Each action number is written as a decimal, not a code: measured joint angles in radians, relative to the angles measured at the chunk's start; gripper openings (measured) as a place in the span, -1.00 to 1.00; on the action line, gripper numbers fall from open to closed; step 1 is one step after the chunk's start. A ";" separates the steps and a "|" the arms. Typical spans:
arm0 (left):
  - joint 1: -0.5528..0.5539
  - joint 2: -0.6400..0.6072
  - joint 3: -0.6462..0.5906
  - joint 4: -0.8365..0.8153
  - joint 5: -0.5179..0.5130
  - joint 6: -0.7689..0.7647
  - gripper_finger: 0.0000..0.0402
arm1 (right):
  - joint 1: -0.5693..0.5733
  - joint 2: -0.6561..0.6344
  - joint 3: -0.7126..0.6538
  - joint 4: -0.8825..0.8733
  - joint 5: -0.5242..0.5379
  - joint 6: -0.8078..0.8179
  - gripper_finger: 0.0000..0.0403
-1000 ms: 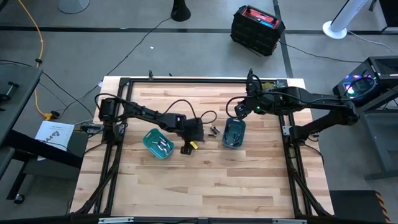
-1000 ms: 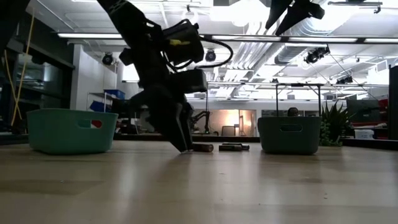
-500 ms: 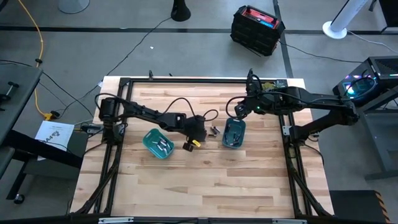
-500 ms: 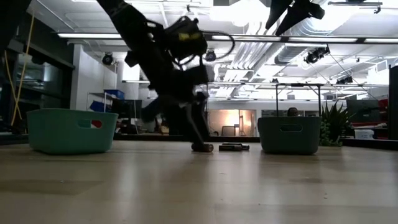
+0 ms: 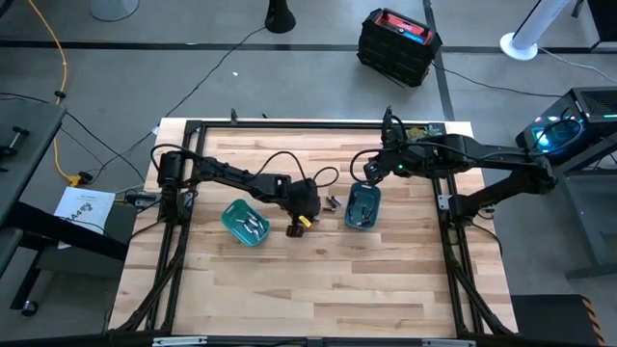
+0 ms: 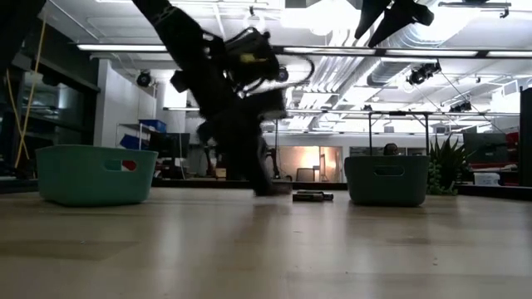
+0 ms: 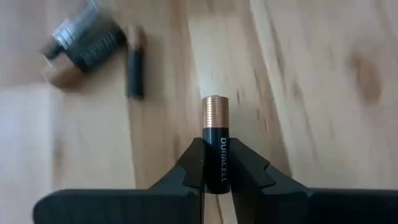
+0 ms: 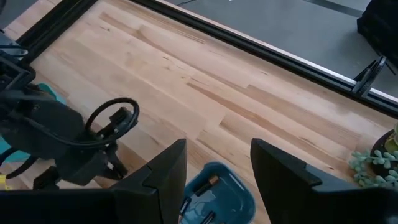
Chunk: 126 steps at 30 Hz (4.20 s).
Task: Sort batteries
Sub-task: Put the black battery into the blue bin, then put the silver battery into the green bin
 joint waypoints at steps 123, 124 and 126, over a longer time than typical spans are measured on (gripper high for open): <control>0.048 -0.911 -0.301 0.051 -0.261 -0.663 -0.16 | -0.746 0.815 0.162 0.384 -0.622 -0.868 -0.15; 0.044 -0.908 -0.301 0.049 -0.263 -0.666 -0.17 | -0.742 0.833 0.193 0.356 -0.600 -0.907 -0.15; 0.043 -0.903 -0.302 0.045 -0.264 -0.682 -0.17 | -0.737 0.878 0.256 0.290 -0.576 -0.983 -0.15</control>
